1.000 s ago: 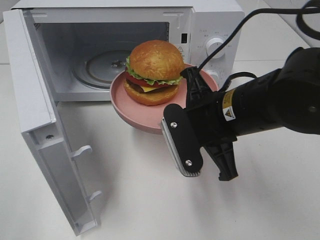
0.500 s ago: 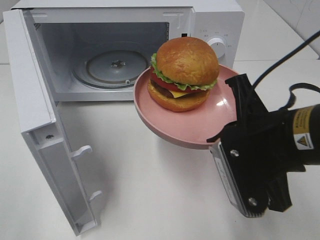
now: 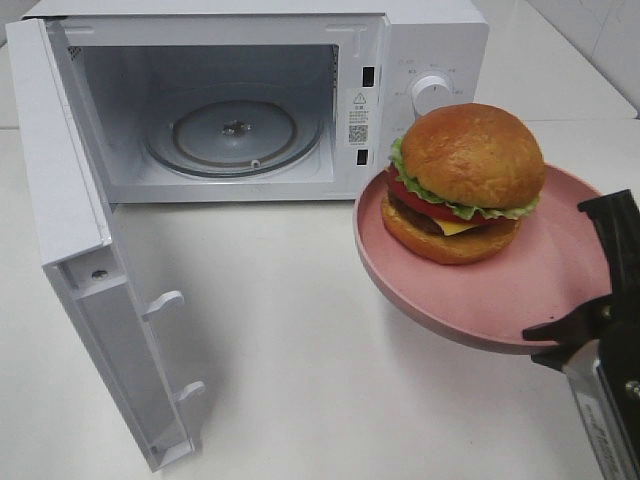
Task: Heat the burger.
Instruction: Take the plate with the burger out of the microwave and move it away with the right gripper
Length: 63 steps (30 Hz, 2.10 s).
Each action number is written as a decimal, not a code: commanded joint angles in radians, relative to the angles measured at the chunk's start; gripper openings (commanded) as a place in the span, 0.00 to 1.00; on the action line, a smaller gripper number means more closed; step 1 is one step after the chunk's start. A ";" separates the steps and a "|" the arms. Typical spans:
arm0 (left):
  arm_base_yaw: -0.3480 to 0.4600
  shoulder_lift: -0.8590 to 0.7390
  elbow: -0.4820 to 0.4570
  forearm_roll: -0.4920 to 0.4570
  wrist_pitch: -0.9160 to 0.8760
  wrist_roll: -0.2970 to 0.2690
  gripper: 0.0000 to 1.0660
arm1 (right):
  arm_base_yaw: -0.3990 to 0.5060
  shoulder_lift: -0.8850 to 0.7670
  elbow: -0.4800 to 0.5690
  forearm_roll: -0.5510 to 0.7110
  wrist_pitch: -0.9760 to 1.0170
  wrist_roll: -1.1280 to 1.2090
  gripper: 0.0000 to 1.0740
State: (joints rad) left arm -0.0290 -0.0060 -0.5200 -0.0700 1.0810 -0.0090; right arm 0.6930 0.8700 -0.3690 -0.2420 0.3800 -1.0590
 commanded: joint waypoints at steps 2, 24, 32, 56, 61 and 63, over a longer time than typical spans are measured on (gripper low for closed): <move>-0.006 -0.017 0.001 0.001 -0.011 0.000 0.92 | -0.004 -0.090 0.004 -0.028 0.026 0.037 0.00; -0.006 -0.017 0.001 0.001 -0.011 0.000 0.92 | -0.004 -0.264 0.004 -0.350 0.342 0.563 0.00; -0.006 -0.017 0.001 0.001 -0.011 0.000 0.92 | -0.004 -0.264 0.053 -0.440 0.407 0.762 0.00; -0.006 -0.017 0.001 0.001 -0.011 0.000 0.92 | -0.004 0.018 -0.001 -0.643 0.460 1.309 0.00; -0.006 -0.017 0.001 0.001 -0.011 0.000 0.92 | -0.004 0.123 -0.052 -0.650 0.489 1.472 0.00; -0.006 -0.017 0.001 0.001 -0.011 0.000 0.92 | -0.004 0.171 -0.080 -0.660 0.513 1.538 0.00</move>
State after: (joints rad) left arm -0.0290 -0.0060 -0.5200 -0.0700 1.0810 -0.0090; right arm 0.6930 1.0330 -0.4310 -0.8230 0.8630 0.4520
